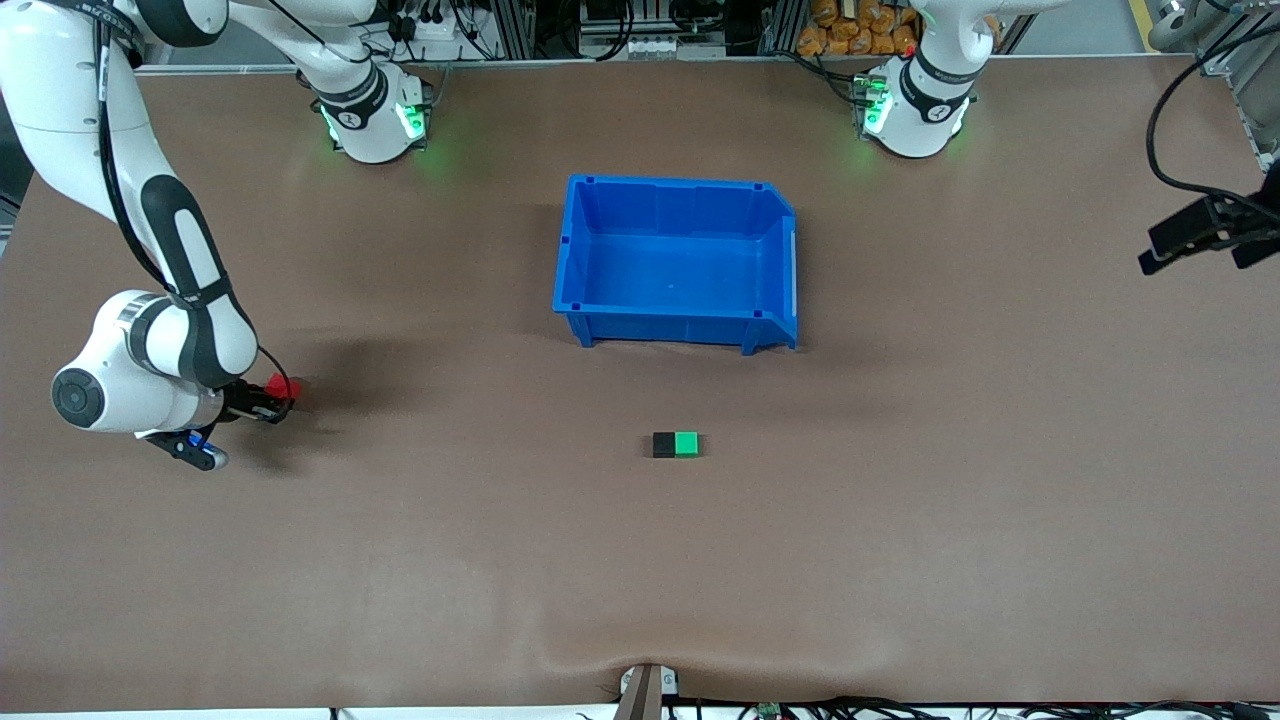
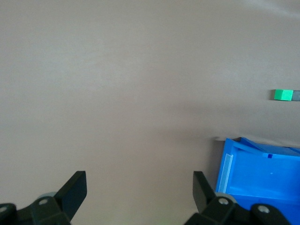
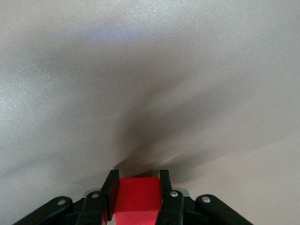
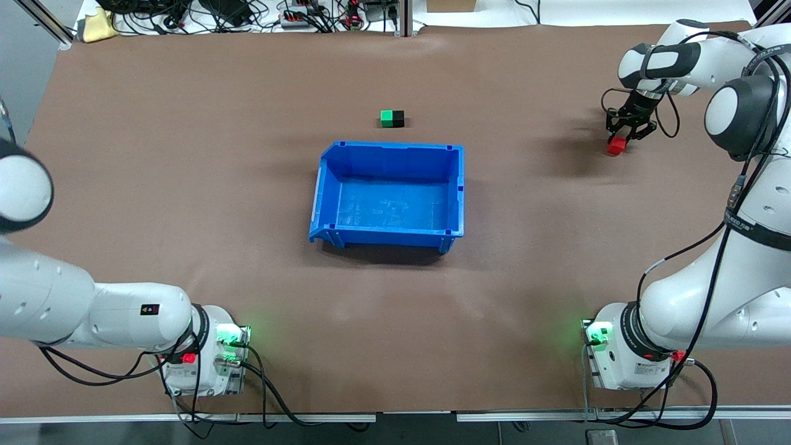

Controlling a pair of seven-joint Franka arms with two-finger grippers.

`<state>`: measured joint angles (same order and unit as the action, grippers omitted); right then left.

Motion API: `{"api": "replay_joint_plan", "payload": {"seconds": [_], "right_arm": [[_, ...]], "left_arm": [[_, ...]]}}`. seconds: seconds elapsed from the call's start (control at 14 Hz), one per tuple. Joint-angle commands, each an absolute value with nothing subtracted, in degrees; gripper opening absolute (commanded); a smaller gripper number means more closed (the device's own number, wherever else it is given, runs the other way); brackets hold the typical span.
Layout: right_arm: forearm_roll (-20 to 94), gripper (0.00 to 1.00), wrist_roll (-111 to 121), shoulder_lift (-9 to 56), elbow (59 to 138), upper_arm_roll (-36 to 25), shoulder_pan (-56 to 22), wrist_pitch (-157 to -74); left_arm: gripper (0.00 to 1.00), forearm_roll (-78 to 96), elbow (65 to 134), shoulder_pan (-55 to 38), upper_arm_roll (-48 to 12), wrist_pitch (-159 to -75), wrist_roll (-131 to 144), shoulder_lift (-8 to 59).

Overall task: Attach green and red cubes to black cube
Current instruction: 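Lift the red cube with the right gripper while the left gripper withdraws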

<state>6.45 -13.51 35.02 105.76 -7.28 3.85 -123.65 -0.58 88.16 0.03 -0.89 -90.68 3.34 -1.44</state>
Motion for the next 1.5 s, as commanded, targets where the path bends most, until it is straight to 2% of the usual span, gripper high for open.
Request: {"api": "replay_joint_plan", "payload": {"seconds": [0.0, 1.43], "right_arm": [[6.94, 0.0, -16.78, 34.1, 105.21, -6.68, 4.22, -121.65], [10.28, 0.0, -41.04, 32.61, 104.06, -5.8, 1.05, -119.27]], "left_arm": [[1.0, 0.0, 98.0, -1.49, -0.79, -94.49, 3.51, -9.05], [1.0, -3.52, 95.8, -1.58, -1.32, -88.77, 3.25, -6.86]]}}
